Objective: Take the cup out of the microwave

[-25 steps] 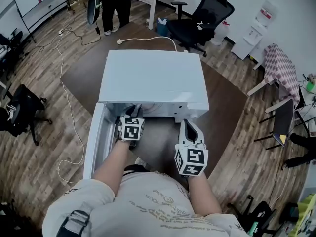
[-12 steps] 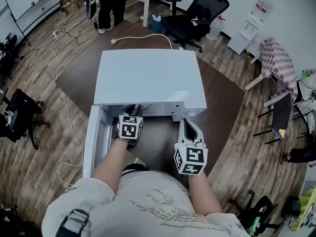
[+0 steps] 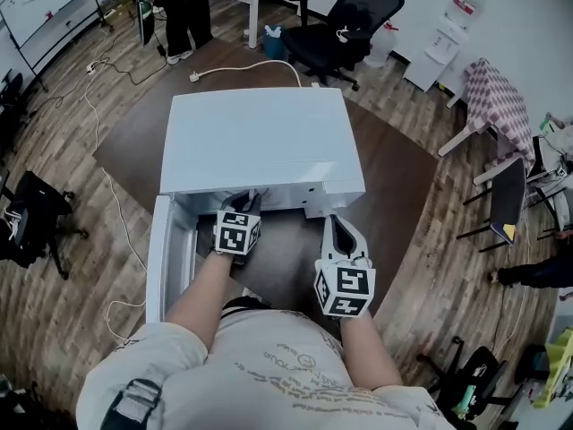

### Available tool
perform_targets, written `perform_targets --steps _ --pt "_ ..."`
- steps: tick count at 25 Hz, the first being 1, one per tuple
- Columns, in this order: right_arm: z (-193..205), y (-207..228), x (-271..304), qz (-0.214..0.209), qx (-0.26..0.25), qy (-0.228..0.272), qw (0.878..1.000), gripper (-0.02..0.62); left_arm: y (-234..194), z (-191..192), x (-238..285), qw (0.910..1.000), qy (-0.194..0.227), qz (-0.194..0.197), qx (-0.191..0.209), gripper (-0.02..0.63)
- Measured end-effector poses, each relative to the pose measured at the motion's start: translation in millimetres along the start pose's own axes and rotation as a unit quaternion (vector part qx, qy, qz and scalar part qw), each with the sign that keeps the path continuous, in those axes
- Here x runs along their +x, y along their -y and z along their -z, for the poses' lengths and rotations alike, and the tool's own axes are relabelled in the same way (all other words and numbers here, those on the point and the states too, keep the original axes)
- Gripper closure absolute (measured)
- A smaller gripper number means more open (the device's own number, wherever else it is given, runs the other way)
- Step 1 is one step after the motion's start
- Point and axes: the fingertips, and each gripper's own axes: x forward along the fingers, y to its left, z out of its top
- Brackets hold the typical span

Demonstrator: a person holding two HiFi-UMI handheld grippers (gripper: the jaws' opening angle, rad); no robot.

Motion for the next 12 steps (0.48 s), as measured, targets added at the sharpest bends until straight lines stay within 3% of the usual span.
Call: perform_targets --steps 6,12 --pt "4 13 -4 0.013 0.003 -0.004 1.000 0.583 33 -1 8 0.9979 0.007 0.053 0.035 0.552" --pt "7 17 -8 0.014 0.002 -0.005 1.000 0.583 45 -6 3 0.9970 0.033 0.062 0.033 0.559"
